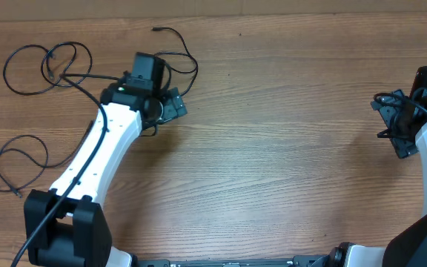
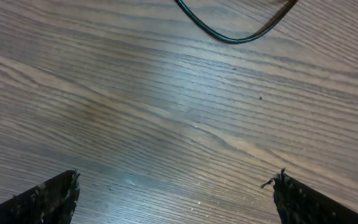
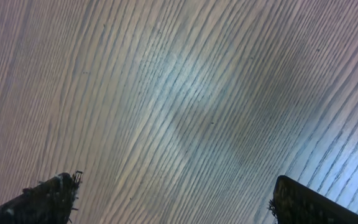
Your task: Untangle cables
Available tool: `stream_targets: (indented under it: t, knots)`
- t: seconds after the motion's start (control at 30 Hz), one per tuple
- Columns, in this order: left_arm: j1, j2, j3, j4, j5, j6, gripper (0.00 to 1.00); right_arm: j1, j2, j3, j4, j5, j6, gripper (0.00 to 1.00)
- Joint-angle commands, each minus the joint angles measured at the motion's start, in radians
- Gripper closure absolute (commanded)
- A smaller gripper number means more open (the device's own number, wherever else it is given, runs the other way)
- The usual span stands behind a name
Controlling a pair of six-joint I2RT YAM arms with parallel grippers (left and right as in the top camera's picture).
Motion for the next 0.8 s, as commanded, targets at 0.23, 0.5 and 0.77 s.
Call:
stream_targets:
  t: [0.23,0.5,0.77]
  knots:
    - [0.002,-0.273,0.029,-0.051,-0.085,0.015,0.0,-0.001,-0.004,0.018,0.005,0.003,0.003,0.0]
    - [0.002,-0.422,0.029,-0.139,-0.121,-0.035,0.0,-0.001,-0.005,0.018,0.005,0.003,0.003,0.0]
    - [0.002,-0.44,0.029,-0.204,-0.208,-0.101,0.01,-0.001,-0.005,0.018,0.005,0.003,0.003,0.0]
